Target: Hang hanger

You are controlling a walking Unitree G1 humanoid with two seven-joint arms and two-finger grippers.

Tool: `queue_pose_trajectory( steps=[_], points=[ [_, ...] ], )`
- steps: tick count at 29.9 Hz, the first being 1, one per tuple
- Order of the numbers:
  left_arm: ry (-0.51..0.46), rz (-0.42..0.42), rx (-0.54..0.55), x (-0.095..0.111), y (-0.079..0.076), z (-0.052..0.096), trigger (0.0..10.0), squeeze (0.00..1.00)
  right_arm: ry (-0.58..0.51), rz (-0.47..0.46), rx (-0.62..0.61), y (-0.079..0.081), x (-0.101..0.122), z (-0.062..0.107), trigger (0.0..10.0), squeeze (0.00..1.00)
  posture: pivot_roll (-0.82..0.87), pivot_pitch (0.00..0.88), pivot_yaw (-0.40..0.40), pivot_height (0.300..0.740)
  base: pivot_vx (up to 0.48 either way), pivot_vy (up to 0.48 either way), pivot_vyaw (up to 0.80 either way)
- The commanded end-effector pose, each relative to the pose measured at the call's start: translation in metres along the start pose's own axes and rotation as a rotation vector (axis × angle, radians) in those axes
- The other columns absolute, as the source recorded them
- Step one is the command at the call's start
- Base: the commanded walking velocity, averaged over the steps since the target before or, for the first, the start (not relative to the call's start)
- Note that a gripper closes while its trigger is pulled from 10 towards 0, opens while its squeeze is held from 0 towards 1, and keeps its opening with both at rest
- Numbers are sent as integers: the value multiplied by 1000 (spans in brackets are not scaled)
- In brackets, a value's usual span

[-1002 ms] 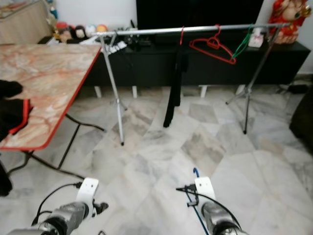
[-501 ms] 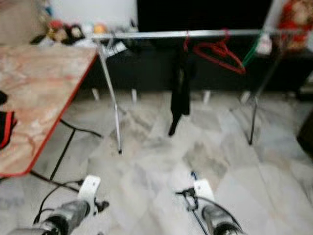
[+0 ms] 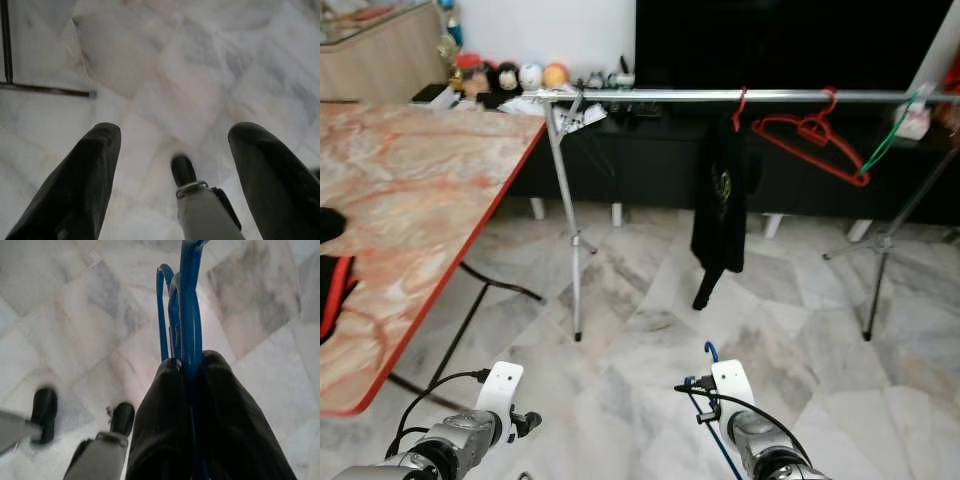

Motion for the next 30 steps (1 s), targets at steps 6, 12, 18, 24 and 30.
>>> queue_pose_trajectory(
  steps=[6, 12, 18, 24, 30],
  points=[
    [12, 3, 24, -4, 12, 2, 10000, 0, -35, -5, 28, 12, 12, -1, 10000, 0, -60, 0, -28, 740, 339, 0, 0],
    [15, 0, 21, -5, 12, 2, 10000, 0, -33, -7, 21, 11, 12, -1, 10000, 0, -63, 0, -24, 740, 336, 0, 0],
    [18, -1, 19, -6, 12, 2, 10000, 0, -36, -12, 25, 12, 11, -1, 10000, 0, -63, 0, -25, 740, 334, 0, 0],
    [19, -1, 16, -6, 11, 2, 10000, 0, -36, -6, 30, 12, 11, -1, 10000, 0, -63, 0, -27, 740, 334, 0, 0],
    [19, -1, 14, -6, 11, 2, 10000, 0, -37, -4, 33, 12, 11, -1, 10000, 0, -64, 0, -28, 740, 331, 0, 0]
  ],
)
Point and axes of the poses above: a point about 5 cm out from each wrist's last joint towards the gripper, its own z axis pointing back from the gripper into the wrist, its own x axis along the axis of the wrist's last joint, y = z × x, the point moved 6 cm from there along -z, pointing out of the wrist towards the gripper, and after that the axes turned 1 degree about z, right-handed, at the moved point
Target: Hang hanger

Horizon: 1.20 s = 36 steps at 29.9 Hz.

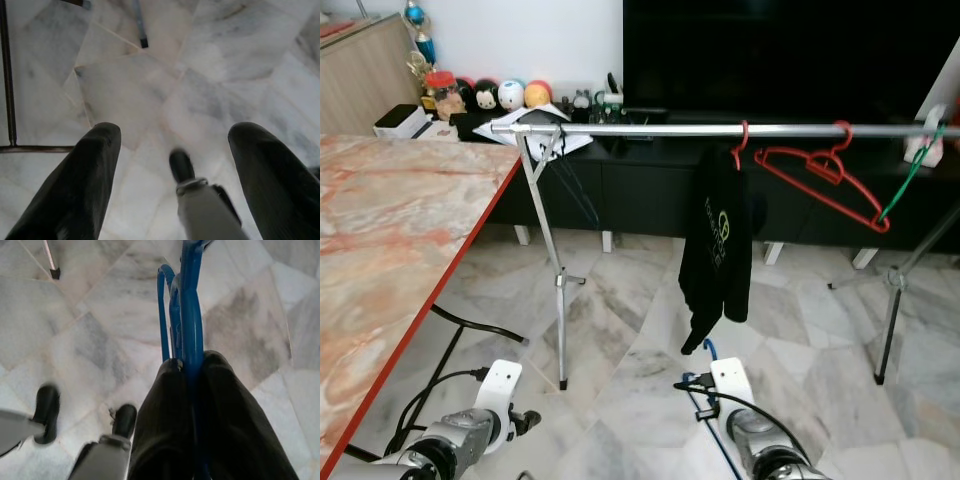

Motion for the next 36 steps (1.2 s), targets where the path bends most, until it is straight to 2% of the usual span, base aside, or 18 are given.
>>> queue_pose_trajectory(
  steps=[1, 7, 36],
  points=[
    [7, -2, 14, -1, 7, 1, 10000, 0, -27, 3, 27, 10, 11, -1, 10000, 0, -64, 0, -28, 740, 334, 0, 0],
    [7, -3, 12, -1, 6, 1, 10000, 0, -20, 40, 32, 10, 11, -1, 10000, 0, -64, 0, -28, 740, 332, 0, 0],
    [7, -8, 9, -2, 6, 1, 10000, 0, -26, 21, 33, 10, 11, -1, 10000, 0, -60, 0, -29, 740, 332, 0, 0]
  ],
)
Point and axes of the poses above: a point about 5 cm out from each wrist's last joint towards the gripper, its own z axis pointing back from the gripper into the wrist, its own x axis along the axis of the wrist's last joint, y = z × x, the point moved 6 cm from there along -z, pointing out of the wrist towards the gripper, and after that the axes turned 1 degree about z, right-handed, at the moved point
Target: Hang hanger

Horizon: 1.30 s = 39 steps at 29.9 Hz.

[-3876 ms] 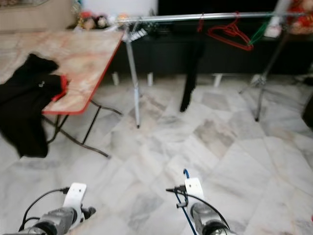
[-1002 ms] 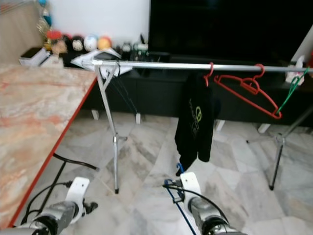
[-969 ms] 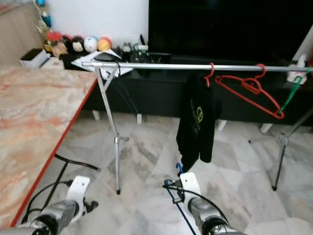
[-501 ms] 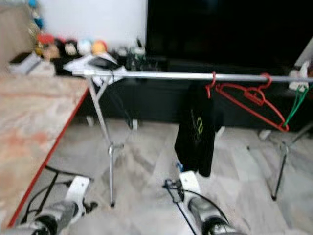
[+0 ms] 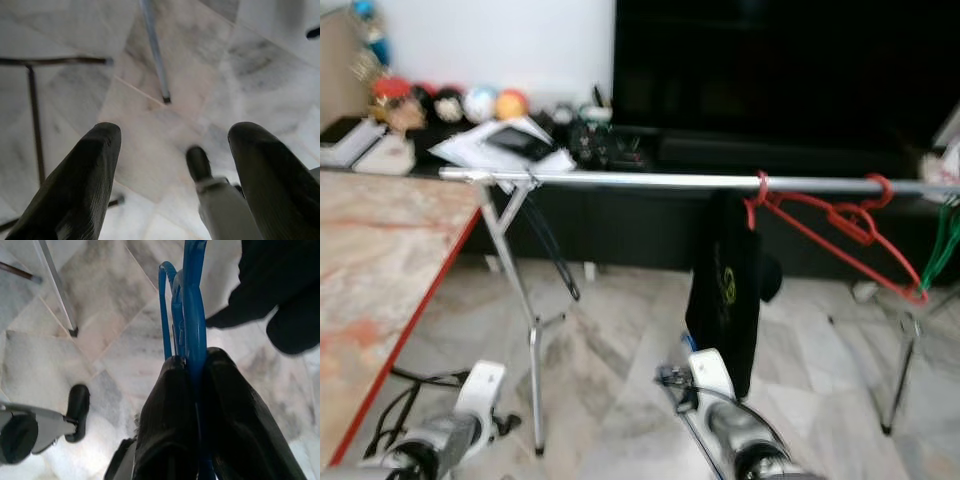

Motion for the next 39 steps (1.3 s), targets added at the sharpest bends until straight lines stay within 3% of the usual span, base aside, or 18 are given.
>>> queue_pose_trajectory(
  steps=[1, 13, 39],
  points=[
    [5, -3, -19, -1, -8, -1, 10000, 0, 9, -8, -33, -14, -5, 2, 10000, 0, -60, 0, -29, 740, 334, 0, 0],
    [6, -9, -19, -1, -8, -1, 10000, 0, 5, -13, -36, -14, -5, 2, 10000, 0, -58, 0, -29, 740, 324, 0, 0],
    [3, -40, -32, 1, -10, -1, 10000, 0, -12, -48, -79, -19, -3, 3, 10000, 0, -57, 0, -38, 740, 0, 0, 0]
  ],
)
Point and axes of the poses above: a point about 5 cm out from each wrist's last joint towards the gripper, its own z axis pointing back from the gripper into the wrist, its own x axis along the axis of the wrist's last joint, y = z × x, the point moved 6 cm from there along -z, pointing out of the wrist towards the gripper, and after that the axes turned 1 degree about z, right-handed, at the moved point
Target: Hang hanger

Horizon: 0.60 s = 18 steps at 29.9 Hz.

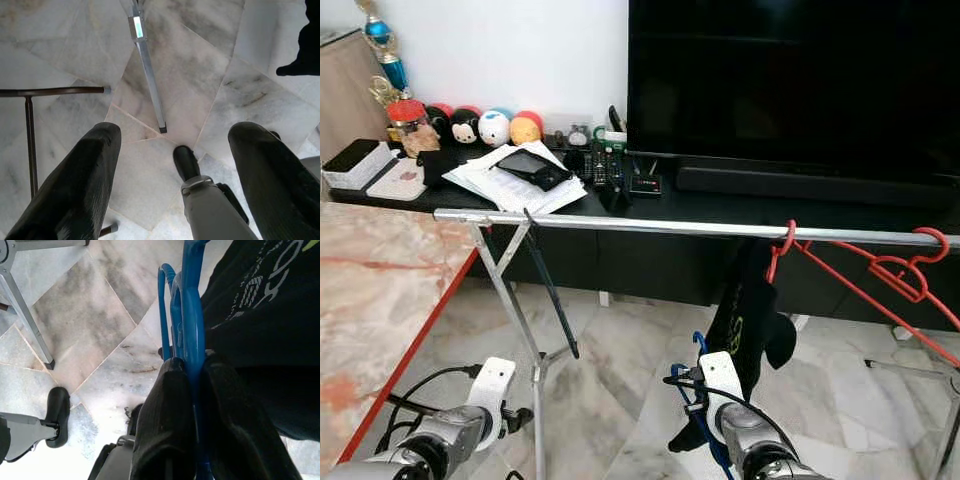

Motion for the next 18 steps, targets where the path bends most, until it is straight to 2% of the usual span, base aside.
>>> queue_pose_trajectory(
  steps=[1, 4, 7, 11, 18],
  points=[
    [6, -18, 2, -1, 1, 0, 10000, 0, -14, -19, -10, -2, 3, 0, 10000, 0, -57, 0, -38, 740, 0, 0, 0],
    [7, -20, 1, -1, 1, 0, 10000, 0, -7, -23, -14, -3, 2, 0, 10000, 0, -57, 0, -38, 740, 0, 0, 0],
    [8, -22, 0, -1, 1, 0, 10000, 0, -6, -20, -16, -3, 2, 0, 10000, 0, -57, 0, -38, 740, 0, 0, -610],
    [9, -23, -2, -2, 1, 0, 10000, 0, -11, -17, -16, -3, 2, 0, 10000, 0, -57, 0, -38, 740, 0, 280, 0],
    [10, -25, -3, -2, 1, 0, 10000, 0, -20, -18, -19, -3, 4, 0, 10000, 0, -57, 0, -38, 740, 0, 0, 0]
  ],
)
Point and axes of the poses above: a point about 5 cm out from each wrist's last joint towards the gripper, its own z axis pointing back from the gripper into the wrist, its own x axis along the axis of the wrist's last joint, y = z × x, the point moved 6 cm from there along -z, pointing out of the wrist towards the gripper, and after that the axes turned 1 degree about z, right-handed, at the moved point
